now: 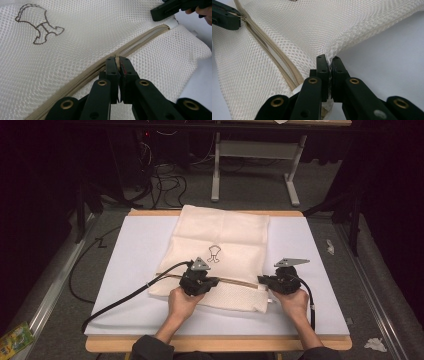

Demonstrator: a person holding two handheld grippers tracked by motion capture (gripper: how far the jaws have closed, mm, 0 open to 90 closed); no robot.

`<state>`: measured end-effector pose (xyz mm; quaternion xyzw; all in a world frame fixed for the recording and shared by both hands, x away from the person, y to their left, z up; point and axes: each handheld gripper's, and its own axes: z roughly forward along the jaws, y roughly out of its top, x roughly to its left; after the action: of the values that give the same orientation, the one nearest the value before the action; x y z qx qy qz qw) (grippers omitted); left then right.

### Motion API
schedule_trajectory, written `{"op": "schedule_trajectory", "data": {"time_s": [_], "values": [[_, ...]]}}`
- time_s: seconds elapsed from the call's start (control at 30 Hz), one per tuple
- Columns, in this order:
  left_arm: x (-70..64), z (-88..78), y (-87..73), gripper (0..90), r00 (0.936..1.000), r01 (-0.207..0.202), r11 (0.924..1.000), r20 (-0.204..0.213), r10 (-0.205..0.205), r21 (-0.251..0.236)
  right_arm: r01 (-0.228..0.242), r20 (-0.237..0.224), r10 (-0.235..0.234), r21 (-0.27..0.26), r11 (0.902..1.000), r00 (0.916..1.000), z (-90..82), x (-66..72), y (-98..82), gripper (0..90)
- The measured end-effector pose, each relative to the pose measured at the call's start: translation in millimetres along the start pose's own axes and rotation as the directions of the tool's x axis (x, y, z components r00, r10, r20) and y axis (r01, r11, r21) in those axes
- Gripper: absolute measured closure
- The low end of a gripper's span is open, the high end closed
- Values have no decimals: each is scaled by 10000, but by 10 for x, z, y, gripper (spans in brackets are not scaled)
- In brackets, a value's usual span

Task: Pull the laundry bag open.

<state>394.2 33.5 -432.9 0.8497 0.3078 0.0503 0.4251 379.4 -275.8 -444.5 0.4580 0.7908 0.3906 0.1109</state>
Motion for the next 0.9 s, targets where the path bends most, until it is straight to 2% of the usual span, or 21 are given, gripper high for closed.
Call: {"op": "schedule_trajectory", "data": {"time_s": [0.13,0.33,0.5,0.63,0.73,0.9], "values": [[-1,24,-11,871,10000,20,10000,0,-20,29,216,197,-217,93,9997,9996,0,10,11,883],[11,-16,-12,871,9997,-38,9999,-226,40,100,138,273,-142,151,9998,9995,-12,-9,6,884],[24,-63,-12,871,9998,-29,10000,-220,29,-19,171,224,-173,69,9998,9996,-18,-29,30,884],[44,-111,-46,871,9991,-2,10000,-416,0,-56,158,215,-159,52,9999,9996,-22,-40,45,884],[105,-124,-88,871,9989,352,9992,-288,-358,-208,171,247,-174,116,9998,9995,-10,-39,45,884],[121,-128,-109,871,9991,368,9992,-220,-371,-142,93,245,-96,128,9999,9997,2,-41,35,884]]}}
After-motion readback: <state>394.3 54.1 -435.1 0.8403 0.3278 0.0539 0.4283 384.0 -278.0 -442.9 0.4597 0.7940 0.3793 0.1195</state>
